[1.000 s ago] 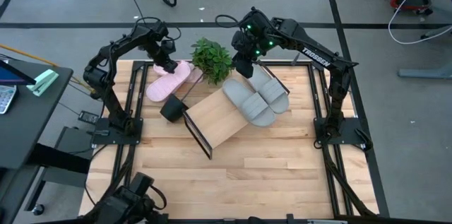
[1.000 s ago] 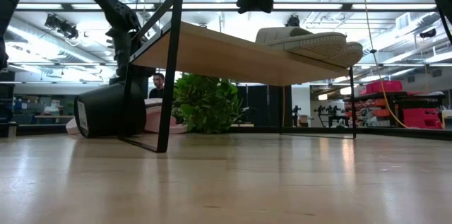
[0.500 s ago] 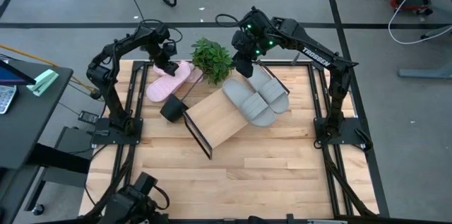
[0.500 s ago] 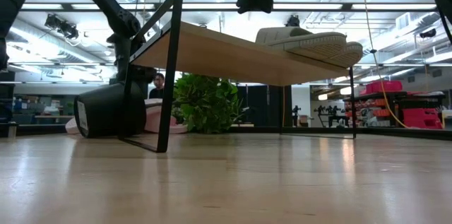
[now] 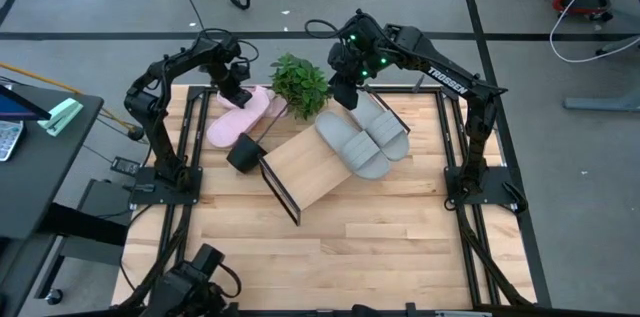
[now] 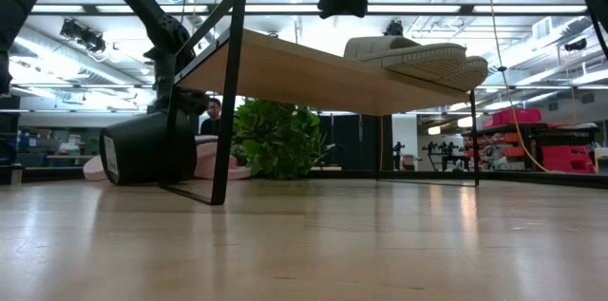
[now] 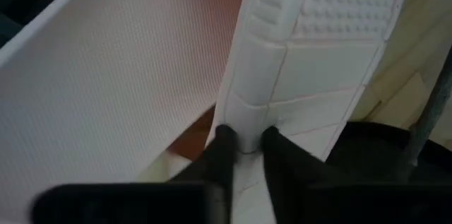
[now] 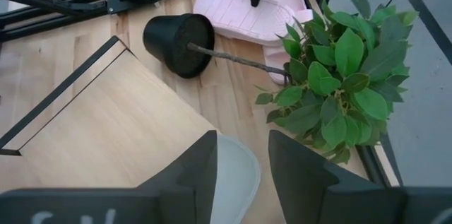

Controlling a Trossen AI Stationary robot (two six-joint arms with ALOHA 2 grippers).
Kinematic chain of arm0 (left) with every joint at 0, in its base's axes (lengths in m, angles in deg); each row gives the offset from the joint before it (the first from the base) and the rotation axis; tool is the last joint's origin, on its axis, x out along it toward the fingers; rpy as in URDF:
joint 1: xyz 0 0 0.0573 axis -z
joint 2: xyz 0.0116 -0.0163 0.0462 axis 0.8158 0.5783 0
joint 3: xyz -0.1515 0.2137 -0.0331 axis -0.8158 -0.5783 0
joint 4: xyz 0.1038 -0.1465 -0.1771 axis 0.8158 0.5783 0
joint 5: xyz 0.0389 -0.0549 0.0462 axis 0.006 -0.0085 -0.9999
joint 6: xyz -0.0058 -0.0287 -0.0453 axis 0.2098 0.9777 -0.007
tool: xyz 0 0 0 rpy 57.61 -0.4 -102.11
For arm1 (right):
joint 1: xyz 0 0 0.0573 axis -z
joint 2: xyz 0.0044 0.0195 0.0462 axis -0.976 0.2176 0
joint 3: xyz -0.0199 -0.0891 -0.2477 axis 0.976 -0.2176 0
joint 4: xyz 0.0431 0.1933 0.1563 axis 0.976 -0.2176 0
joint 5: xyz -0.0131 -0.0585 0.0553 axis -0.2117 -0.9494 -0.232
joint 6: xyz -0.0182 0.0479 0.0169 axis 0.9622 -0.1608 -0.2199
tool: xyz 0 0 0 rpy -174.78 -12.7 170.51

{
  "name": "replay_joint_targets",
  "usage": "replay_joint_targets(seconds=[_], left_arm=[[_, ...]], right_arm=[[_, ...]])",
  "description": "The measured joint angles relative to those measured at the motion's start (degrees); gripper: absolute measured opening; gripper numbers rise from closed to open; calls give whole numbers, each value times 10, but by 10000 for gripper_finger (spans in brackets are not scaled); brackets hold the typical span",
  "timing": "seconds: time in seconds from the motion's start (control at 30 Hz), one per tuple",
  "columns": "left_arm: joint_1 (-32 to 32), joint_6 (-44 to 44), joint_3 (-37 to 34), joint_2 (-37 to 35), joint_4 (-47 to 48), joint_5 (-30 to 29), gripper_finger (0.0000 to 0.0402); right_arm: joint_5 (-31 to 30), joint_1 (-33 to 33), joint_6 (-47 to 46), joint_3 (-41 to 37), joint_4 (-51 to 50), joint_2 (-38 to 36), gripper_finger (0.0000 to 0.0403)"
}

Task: Pick and place slides into the shelf
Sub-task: Put the bottom pink slides on the shelf

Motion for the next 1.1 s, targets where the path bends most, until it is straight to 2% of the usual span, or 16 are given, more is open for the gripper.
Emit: replay_joint_targets(seconds=[0.1,0.43,0.63,0.8,1.1], left_arm=[[0,0,0,0,7,0,21],[-1,-25,34,3,77,5,11],[-1,-29,84,3,131,6,9],[-5,-28,127,3,136,1,8],[-8,-13,216,2,196,-52,6]], right_arm=[[-3,1,0,0,1,0,133],[-3,1,-1,0,2,0,133],[-3,1,-1,0,6,0,130],[-3,1,-1,0,6,0,128],[-3,1,-1,0,7,0,128]])
